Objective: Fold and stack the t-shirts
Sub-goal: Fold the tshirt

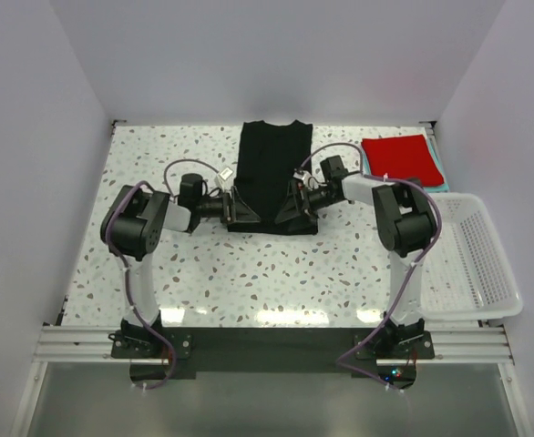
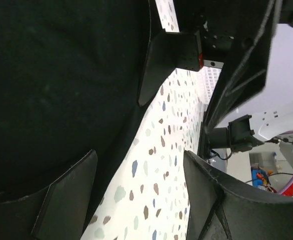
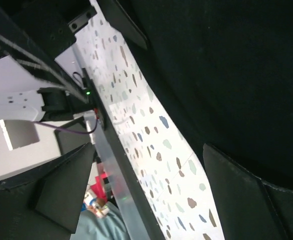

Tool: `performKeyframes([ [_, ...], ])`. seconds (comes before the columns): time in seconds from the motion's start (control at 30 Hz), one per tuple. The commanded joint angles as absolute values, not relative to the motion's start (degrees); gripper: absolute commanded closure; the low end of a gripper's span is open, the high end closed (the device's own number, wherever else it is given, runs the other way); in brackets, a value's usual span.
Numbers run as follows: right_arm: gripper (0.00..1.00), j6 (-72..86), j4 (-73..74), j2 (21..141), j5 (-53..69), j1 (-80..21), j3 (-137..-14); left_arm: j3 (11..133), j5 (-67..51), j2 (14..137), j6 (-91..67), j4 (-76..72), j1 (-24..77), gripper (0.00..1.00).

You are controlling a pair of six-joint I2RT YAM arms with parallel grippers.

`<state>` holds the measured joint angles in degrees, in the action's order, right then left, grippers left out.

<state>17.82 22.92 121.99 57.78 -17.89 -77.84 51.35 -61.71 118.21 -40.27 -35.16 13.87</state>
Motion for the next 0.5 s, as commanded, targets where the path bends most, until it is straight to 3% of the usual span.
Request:
performKeyframes([
  [0.0,0.04,15.1,24.0,125.6,54.1,-14.6,-74.1,46.9,-62.0,120.1,-42.7,-40.5,10.2,0.25],
  [0.27,0.06,9.0,27.8,125.1,56.9,-10.2,-67.9,43.1,-63.4,120.6,-38.3,-36.5,6.9,0.25],
  [0.47,0.08,2.3,37.0,122.5,59.5,-9.1,-71.4,44.4,-67.3,116.5,-36.0,-34.7,4.5,0.27],
])
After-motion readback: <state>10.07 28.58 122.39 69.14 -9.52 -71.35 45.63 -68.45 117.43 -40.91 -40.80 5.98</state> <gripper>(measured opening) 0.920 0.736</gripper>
